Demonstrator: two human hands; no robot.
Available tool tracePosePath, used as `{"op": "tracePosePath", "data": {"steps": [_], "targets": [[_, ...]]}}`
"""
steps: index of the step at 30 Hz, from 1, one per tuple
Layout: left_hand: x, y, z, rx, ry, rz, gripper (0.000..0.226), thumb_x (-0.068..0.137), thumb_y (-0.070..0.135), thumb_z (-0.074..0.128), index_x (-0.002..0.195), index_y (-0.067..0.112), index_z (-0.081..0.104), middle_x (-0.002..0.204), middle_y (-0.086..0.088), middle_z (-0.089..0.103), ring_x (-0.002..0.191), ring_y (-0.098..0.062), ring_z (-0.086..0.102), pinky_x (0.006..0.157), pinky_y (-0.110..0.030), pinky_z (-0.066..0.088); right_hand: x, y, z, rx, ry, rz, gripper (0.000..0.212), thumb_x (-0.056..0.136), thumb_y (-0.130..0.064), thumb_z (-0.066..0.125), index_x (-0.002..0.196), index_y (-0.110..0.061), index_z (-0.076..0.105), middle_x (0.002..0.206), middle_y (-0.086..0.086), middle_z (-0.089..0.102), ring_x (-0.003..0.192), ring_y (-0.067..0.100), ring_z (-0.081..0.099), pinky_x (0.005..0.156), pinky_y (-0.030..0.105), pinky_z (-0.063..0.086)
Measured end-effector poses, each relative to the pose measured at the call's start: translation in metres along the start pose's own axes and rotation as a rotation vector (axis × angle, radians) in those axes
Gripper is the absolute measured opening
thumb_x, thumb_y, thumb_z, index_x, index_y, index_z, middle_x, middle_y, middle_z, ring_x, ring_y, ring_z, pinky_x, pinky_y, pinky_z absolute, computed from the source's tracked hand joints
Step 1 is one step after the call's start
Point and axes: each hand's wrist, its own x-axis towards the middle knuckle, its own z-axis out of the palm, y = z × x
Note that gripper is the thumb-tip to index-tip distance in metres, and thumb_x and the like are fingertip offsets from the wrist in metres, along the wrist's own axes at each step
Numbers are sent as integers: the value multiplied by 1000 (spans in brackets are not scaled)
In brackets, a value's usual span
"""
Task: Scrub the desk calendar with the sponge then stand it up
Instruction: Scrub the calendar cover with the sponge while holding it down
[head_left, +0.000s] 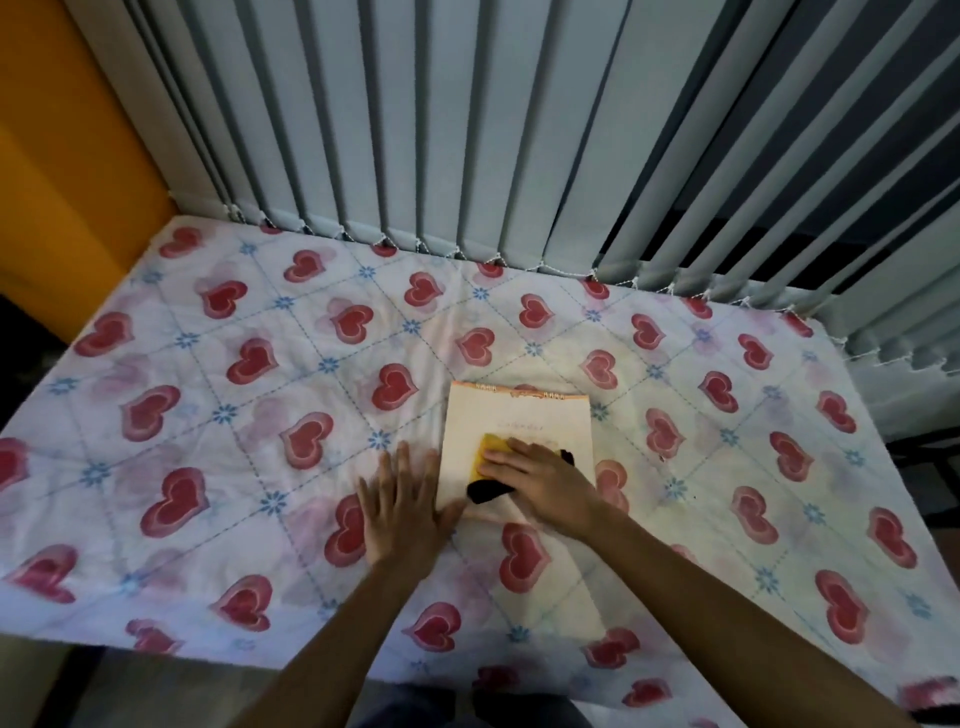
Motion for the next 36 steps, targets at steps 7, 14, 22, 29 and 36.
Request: {"op": "tracePosePath", "data": {"steps": [7,14,22,29,36], "targets": [[-2,3,-2,-21,21,-9,95,66,72,-25,149,31,-5,162,-8,-1,148,-33,-3,117,-57,-3,77,3,-8,66,20,115,51,93,-3,45,138,-26,45,153,-5,36,145,22,21,113,50,25],[0,4,2,-5,-5,-37,86,68,69,-17,142,26,-22,161,-5,-12,147,-30,-14,119,-54,-5,63,-2,2,137,-58,-19,57,91,4,42,140,-26,44,154,-5,33,146,23,17,115,47,16],[0,4,0,31,-28,-32,89,70,70,-16,147,27,-13,161,-5,-11,147,-30,-12,117,-55,-7,79,11,-3,12,5,141,63,93,1,42,147,-28,27,159,-5,18,147,25,10,117,48,15],[2,5,1,56,-36,-31,109,55,70,-39,149,24,-10,162,-7,-8,148,-31,-8,117,-57,3,-7,52,-11,-48,49,325,58,95,-3,42,147,-26,28,159,-3,19,147,24,14,117,44,17],[15,11,-23,-26,-60,-6,87,90,61,33,150,14,-8,159,-19,-10,146,-38,-9,117,-56,-4,-19,45,-46,279,257,543,37,94,-13,47,128,-23,57,138,6,54,125,24,50,110,36,36]]}}
